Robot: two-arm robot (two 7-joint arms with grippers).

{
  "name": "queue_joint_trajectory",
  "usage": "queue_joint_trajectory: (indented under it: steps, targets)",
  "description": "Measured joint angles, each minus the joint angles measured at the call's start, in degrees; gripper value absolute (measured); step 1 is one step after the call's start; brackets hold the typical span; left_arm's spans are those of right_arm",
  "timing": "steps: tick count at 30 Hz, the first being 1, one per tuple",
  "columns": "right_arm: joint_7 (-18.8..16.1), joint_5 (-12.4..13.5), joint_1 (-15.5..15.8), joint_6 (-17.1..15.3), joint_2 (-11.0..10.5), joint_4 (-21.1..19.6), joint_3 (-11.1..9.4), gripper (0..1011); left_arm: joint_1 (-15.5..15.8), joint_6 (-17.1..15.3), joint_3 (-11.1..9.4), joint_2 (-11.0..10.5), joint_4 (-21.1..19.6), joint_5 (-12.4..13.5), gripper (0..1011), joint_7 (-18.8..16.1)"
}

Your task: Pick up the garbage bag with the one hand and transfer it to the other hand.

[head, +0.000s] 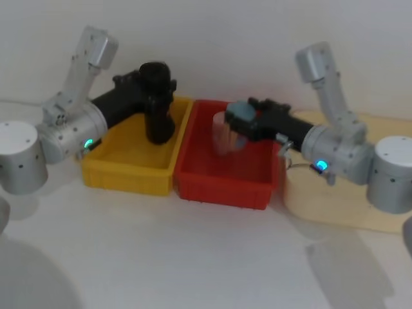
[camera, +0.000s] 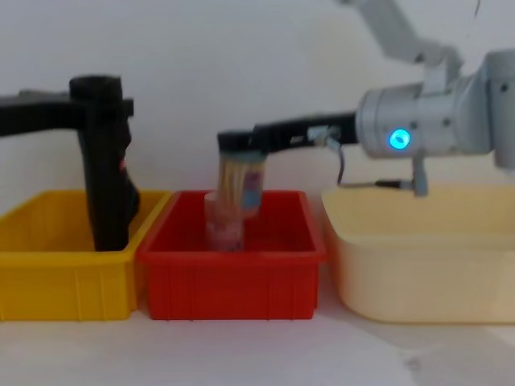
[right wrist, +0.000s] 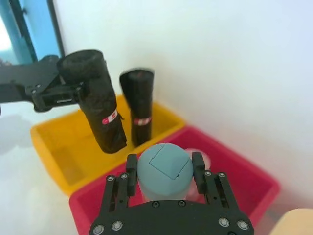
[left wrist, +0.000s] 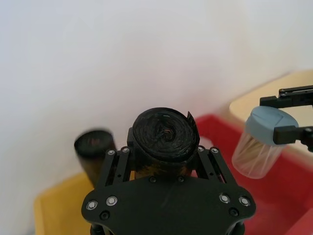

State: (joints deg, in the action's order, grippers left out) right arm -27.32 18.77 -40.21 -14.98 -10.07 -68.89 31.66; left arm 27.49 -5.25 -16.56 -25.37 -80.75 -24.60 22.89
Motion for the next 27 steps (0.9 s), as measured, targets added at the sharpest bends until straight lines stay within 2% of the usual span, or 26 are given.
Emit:
queue_joint_trajectory:
  steps: [6,7,8,15,22,27]
  targets:
    - [2.13,0.98,2.28,-0.89,-2.53,-6.72,-2.59,658,0.92,0.26,-0.08,0.43,-2.52,0.14,524,0.15]
    - [3.13,1.34,3.45,-1.5,-3.72,-9.55,-3.81,658,1.31,0.26,-0.25,0.59,-3.16,0.16,524,0.3]
    - [3.13,1.34,3.45,-1.5,-3.72,-9.55,-3.81,658,1.5,0.26,-0.34,0.68,-3.41,0.17,524,0.34]
    - [6.64,2.6,8.47,-4.08,-8.44,-19.36,-8.67,658,3.87,-0.55,-1.83,1.91,-5.01,0.14,524,1.27]
    - [9.13,3.7,12.76,-6.55,-12.01,-25.53,-12.35,658,7.0,-1.78,-4.17,4.12,-4.49,-0.47,524,2.81]
    - [10.09,4.38,14.93,-7.75,-13.73,-27.8,-13.96,658,9.92,-2.43,-6.34,6.71,-2.16,-1.2,524,4.43]
